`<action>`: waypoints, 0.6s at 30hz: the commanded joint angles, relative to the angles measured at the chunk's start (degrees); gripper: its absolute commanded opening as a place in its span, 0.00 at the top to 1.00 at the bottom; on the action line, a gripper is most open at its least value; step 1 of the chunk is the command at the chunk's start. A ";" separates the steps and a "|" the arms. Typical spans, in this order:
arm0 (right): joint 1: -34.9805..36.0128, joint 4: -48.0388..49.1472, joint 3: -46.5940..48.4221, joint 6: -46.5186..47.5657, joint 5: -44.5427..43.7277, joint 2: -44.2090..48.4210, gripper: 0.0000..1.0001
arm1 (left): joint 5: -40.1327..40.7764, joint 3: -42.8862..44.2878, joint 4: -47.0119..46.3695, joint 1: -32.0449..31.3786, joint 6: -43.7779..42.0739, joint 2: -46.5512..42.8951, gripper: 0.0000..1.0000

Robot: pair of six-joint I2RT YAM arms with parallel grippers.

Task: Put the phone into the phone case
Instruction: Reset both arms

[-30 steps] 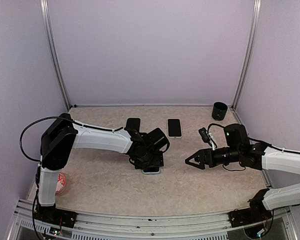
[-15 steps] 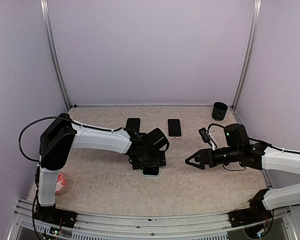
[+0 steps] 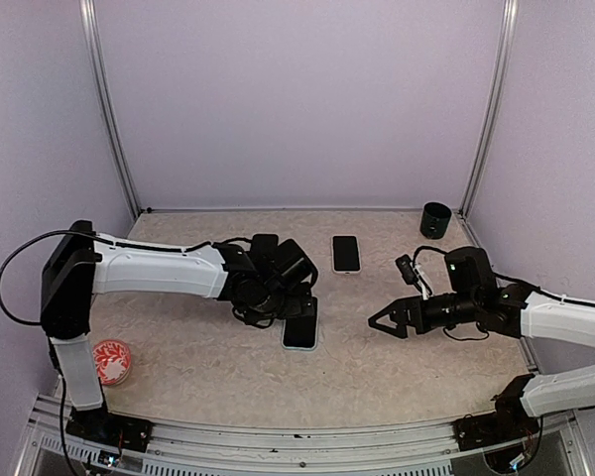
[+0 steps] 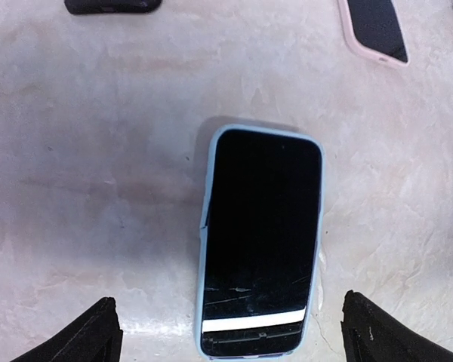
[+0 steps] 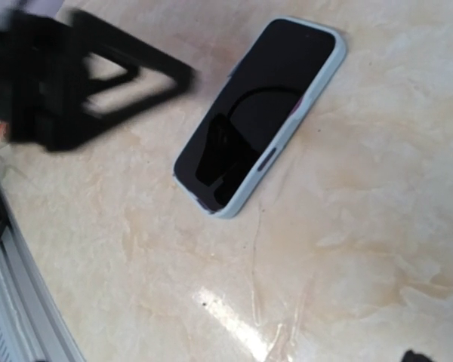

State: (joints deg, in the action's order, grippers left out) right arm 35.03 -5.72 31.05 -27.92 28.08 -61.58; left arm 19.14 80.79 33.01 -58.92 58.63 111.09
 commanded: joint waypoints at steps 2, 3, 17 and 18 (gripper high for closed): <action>-0.83 -0.28 -1.69 1.07 -2.40 3.37 0.00 | 7.94 -7.28 -3.23 -0.01 -2.84 -10.05 0.01; -0.84 -0.26 -1.89 1.20 -2.88 3.99 0.00 | 9.41 -9.02 -4.03 0.06 -3.80 -12.70 0.01; -1.01 -7.24 -3.22 2.94 -19.70 18.62 0.00 | 13.75 -38.24 -24.43 8.05 -24.49 -48.28 0.01; -1.01 -7.30 -3.60 2.54 -20.78 19.79 0.00 | 12.95 -40.49 -26.05 9.02 -26.01 -51.63 0.01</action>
State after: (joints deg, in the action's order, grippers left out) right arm 34.57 -10.15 29.15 -25.50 14.76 -45.95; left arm 33.19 46.94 16.29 -52.95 41.23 69.01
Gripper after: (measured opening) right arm 0.996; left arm 0.989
